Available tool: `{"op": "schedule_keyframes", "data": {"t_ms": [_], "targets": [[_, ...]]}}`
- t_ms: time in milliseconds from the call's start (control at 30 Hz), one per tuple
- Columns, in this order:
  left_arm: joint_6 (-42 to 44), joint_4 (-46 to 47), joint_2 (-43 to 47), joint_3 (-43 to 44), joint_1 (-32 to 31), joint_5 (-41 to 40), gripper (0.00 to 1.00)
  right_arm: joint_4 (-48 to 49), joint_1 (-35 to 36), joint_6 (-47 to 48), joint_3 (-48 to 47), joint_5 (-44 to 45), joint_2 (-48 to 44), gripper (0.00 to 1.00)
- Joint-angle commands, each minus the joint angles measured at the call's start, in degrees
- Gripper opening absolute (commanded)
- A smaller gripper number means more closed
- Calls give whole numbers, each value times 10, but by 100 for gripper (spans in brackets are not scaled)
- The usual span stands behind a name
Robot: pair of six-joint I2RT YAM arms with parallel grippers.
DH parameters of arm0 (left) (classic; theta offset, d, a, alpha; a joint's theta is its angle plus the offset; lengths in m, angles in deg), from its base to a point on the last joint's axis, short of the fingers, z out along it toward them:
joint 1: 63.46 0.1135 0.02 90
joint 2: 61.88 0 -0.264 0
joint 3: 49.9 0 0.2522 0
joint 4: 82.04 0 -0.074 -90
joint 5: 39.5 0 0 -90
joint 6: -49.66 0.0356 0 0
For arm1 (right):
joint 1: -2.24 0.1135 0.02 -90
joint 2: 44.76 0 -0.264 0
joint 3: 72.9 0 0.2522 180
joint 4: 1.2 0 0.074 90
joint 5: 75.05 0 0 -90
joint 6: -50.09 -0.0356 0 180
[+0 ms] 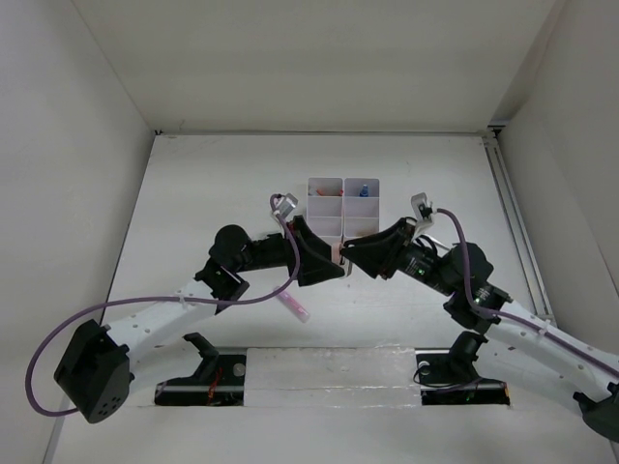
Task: Sort the stationery into containers
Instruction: Place the stapler in the storage box.
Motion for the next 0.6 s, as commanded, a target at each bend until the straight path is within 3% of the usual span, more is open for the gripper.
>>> {"op": "schedule_keyframes", "data": {"t_ms": [0,200,300,333,400,567], "targets": [[-1,47,-4,9,-2,16,71,82,5,-10,-7,-18,-2,0],[-7,64,-9,9,-2,16,49,95,5,-21,-1,-33,-2,0],[-17,81,-20,9,-2,16,49,106,5,-21,-1,-52,5,0],[-17,81,-20,9,-2,16,43,111,5,-21,-1,-52,11,0],[-28,97,-26,9,-2,16,41,119,5,-26,-1,-58,16,0],[-28,103,-32,21,-2,16,2,132,5,-31,12,-58,28,0]]}}
